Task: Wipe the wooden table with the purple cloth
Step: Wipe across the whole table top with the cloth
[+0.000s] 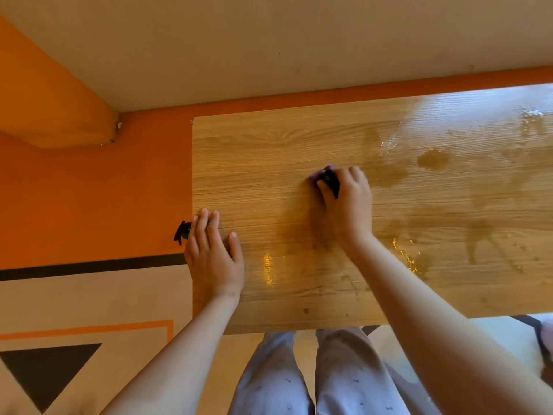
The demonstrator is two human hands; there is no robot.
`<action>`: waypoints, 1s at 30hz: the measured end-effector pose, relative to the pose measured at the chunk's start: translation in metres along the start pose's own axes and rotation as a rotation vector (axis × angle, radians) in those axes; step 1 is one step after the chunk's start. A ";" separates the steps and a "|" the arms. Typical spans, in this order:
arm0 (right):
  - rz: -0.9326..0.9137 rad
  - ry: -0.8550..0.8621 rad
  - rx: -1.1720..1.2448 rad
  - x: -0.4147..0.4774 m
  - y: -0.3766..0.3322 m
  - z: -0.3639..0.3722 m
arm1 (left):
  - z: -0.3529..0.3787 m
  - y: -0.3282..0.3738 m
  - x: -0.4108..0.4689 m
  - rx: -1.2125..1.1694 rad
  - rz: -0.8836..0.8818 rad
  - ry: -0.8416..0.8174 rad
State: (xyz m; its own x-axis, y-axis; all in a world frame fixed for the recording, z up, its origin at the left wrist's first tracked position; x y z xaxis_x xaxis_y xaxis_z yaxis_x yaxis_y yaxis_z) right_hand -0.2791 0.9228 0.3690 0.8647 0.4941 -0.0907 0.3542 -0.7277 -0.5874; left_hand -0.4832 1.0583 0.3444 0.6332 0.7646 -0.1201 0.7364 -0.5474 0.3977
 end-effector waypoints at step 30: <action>0.122 0.093 0.031 -0.077 0.028 -0.018 | -0.001 -0.004 -0.002 0.011 0.016 -0.070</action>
State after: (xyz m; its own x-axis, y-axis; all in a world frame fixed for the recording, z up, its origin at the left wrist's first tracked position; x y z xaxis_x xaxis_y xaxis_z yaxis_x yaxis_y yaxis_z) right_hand -0.3292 0.8552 0.3741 0.9302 0.3561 -0.0888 0.2349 -0.7635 -0.6016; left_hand -0.4878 1.0596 0.3433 0.6600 0.7301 -0.1770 0.7281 -0.5635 0.3904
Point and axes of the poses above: each hand's wrist, its own x-axis towards the middle knuckle, its own z-axis out of the palm, y = z × x, the point moved 2 cm from there along x, towards the middle knuckle, and after that the axes turned 12 degrees about -y, right-handed, at the moved point
